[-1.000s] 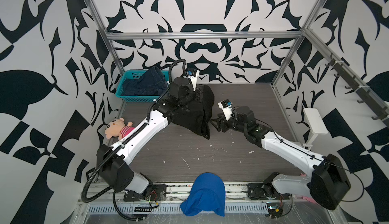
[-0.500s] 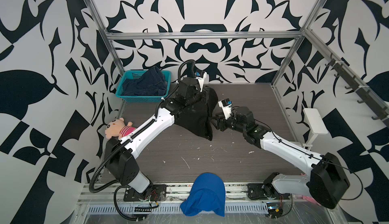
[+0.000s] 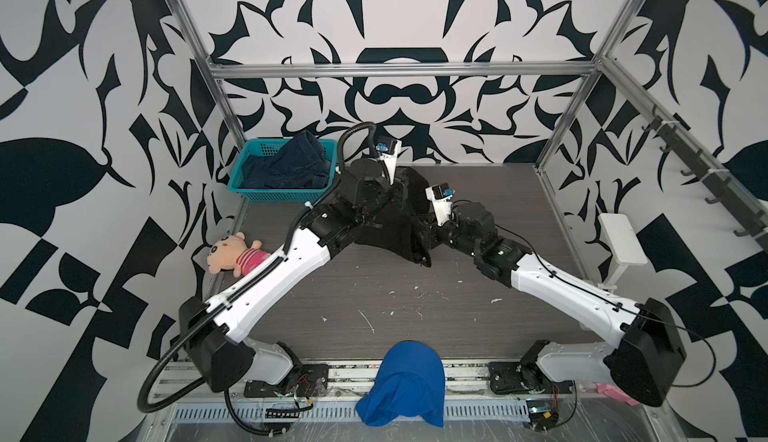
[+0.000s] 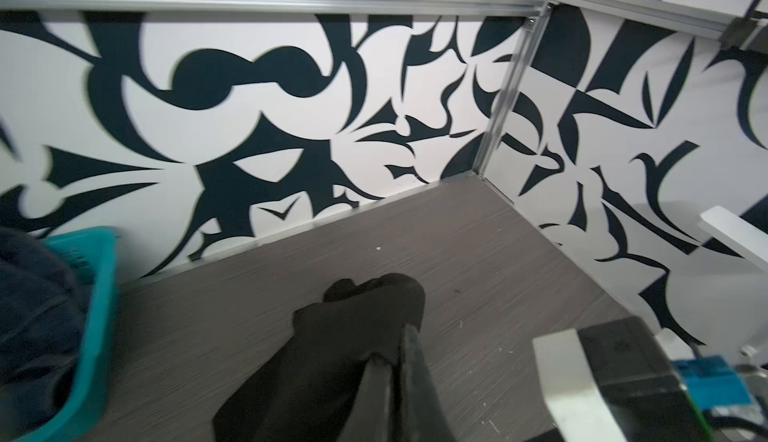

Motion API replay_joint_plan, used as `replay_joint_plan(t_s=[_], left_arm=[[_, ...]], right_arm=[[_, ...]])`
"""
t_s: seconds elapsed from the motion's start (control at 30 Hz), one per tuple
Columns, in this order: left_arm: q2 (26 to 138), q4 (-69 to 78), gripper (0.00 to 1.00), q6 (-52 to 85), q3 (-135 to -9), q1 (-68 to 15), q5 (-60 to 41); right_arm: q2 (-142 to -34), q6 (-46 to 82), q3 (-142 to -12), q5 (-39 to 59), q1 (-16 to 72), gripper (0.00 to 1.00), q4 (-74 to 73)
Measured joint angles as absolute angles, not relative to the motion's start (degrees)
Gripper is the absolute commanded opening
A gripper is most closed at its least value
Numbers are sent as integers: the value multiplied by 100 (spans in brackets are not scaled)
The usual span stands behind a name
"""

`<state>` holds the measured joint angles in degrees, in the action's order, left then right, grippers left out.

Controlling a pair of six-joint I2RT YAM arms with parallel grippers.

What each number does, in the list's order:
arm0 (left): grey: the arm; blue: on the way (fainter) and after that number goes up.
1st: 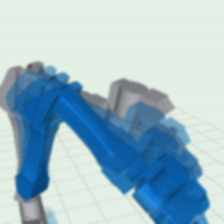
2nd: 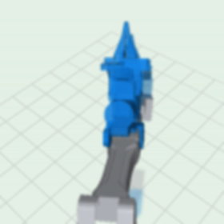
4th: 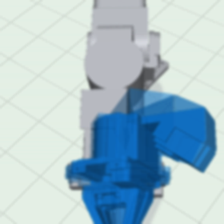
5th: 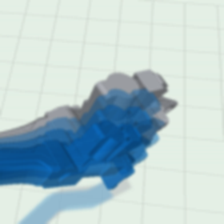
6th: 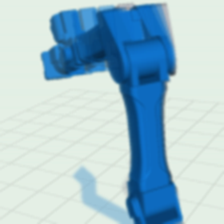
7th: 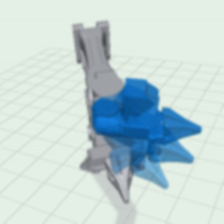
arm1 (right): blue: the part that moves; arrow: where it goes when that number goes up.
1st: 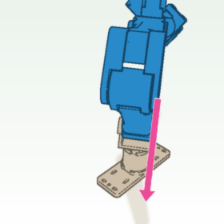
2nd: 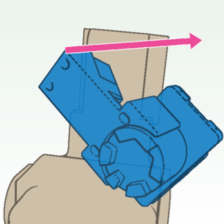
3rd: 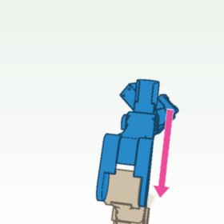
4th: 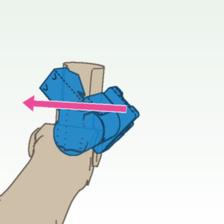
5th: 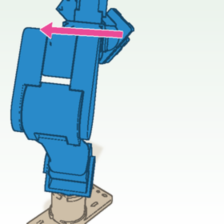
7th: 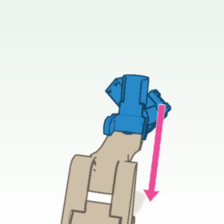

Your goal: Fold and stack the skirts

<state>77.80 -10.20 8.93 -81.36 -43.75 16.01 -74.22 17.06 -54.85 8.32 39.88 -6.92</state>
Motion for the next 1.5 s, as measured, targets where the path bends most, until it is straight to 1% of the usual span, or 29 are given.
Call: replay_joint_plan(t_s=[0.1,0.2,0.27,0.33,0.4,0.47,0.57,0.63,0.67,0.7,0.73,0.77,0.8,0.83,0.9,0.93,0.97,1.03,1.1,1.23,1.37,1.5], left_arm=[[7081,-1378,0,805,-8007,-4377,2051],[6420,-1704,0,762,-8001,-4388,2231],[6051,-1872,0,738,-8009,-4390,2123],[5909,-2047,0,646,-8149,-4388,1756],[6062,-2303,0,537,-8525,-4388,1282],[6458,-2432,0,392,-9021,-4390,825],[7321,-2449,0,180,-9583,-4388,322],[7896,-2331,0,58,-9725,-4388,115],[8259,-2250,7,-16,-9771,-4386,19],[8521,-2171,18,-80,-9808,-4383,-36],[8941,-2108,33,-185,-9889,-4383,-113],[9332,-2036,36,-261,-9983,-4383,-163],[9682,-1986,42,-309,-10095,-4383,-198],[10062,-1951,50,-373,-10235,-4383,-226],[10726,-1942,55,-412,-10479,-4383,-228],[10993,-1951,70,-412,-10549,-4379,-228],[11142,-1951,100,-421,-10534,-4377,-235],[11131,-1833,99,-336,-10202,-4348,-220],[10746,-1555,99,-272,-9588,-4276,-198],[9349,-1253,99,-58,-8425,-3789,-215],[7924,-838,99,224,-7330,-3144,86],[6917,-794,100,670,-5999,-3024,261]], right_arm=[[-7546,1828,-5817,1264,4174,0,-786],[-7719,2021,-6086,1859,4364,0,-1184],[-7813,2215,-6167,2285,4484,0,-1575],[-7846,2388,-6173,2532,4525,0,-1857],[-7843,2504,-6173,2655,4480,0,-2021],[-7835,2604,-6167,2685,4342,0,-2141],[-7756,2832,-5924,2624,3861,0,-2252],[-7677,2947,-5596,2530,3435,0,-2252],[-7651,2993,-5393,2493,3225,0,-2228],[-7642,3024,-5194,2456,3044,0,-2193],[-7642,3055,-4976,2403,2836,0,-2117],[-7649,3076,-4772,2353,2657,3,-2010],[-7655,3092,-4584,2311,2508,12,-1918],[-7655,3118,-4377,2261,2333,16,-1767],[-7653,3103,-4021,2176,2014,16,-1520],[-7651,3087,-3850,2121,1815,17,-1365],[-7640,3059,-3721,2064,1640,18,-1201],[-7585,2967,-3540,1931,1332,21,-864],[-7452,2803,-3444,1747,1068,21,-552],[-7194,2434,-3498,1413,891,22,-95],[-7205,2244,-3758,1177,880,24,287],[-7205,2189,-3953,1291,871,28,552]])
